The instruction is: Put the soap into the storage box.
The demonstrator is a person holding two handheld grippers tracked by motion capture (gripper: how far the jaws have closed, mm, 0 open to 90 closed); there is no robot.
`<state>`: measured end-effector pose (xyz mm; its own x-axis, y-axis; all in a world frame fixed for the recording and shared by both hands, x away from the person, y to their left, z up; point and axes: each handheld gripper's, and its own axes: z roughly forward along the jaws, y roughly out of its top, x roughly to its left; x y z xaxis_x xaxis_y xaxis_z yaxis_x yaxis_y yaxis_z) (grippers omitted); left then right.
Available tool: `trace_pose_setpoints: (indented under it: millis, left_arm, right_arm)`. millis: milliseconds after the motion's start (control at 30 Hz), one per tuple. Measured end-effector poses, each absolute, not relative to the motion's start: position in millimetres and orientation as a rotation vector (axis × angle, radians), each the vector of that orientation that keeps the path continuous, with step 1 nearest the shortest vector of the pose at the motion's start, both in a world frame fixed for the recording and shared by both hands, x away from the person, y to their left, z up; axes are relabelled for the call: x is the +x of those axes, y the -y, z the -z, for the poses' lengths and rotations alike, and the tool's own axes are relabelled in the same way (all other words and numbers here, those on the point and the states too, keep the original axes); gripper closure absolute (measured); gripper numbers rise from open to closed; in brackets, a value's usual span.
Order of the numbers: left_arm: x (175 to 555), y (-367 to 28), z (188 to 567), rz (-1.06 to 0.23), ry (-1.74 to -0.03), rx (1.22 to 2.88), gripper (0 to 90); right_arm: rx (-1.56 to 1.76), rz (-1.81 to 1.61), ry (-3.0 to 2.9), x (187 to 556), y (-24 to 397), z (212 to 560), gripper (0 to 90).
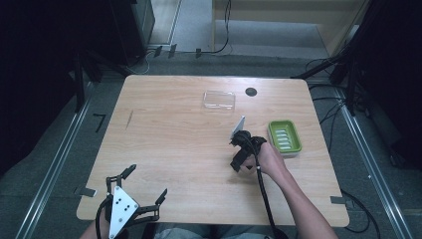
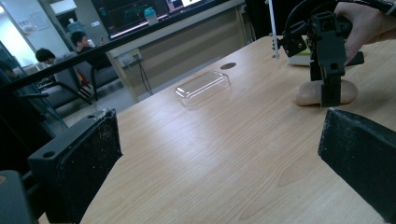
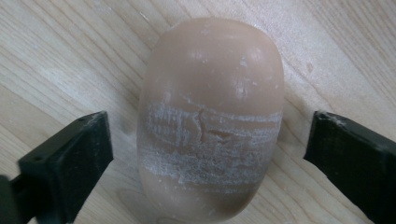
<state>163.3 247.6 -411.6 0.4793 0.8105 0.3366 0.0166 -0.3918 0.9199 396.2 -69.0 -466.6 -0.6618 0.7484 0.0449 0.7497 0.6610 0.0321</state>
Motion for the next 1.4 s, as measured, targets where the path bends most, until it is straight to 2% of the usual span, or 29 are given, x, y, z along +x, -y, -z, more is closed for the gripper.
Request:
trace_pose_setpoints:
  millis: [33,200,567,733,1400]
  left_arm:
    - [163.3,-247.6,411.6,-1.033,-0.704,1.763,0.0]
    - [163.2,-247.6,411.5,-1.034,-0.705,1.764,0.0]
    - [163.3,-247.6,411.6,-1.034,-0.704,1.762,0.0]
    - [163.2,-247.6,411.5,-1.034,-0.705,1.764,0.0]
    - [163.4,-247.3,411.7,-1.032,-0.704,1.768,0.0]
  right_arm:
    - [-1.28,0.074,2.838,396.2,69.0,466.6,1.8]
    - [-1.274,0.061,2.839,396.8,68.9,467.1,14.5]
    - [-1.291,0.016,2.847,396.6,67.0,467.4,20.7]
    - [-1.279,0.024,2.862,396.3,67.2,464.7,33.0]
    - [-1.125,-0.008,2.906,392.7,68.7,447.9,33.6]
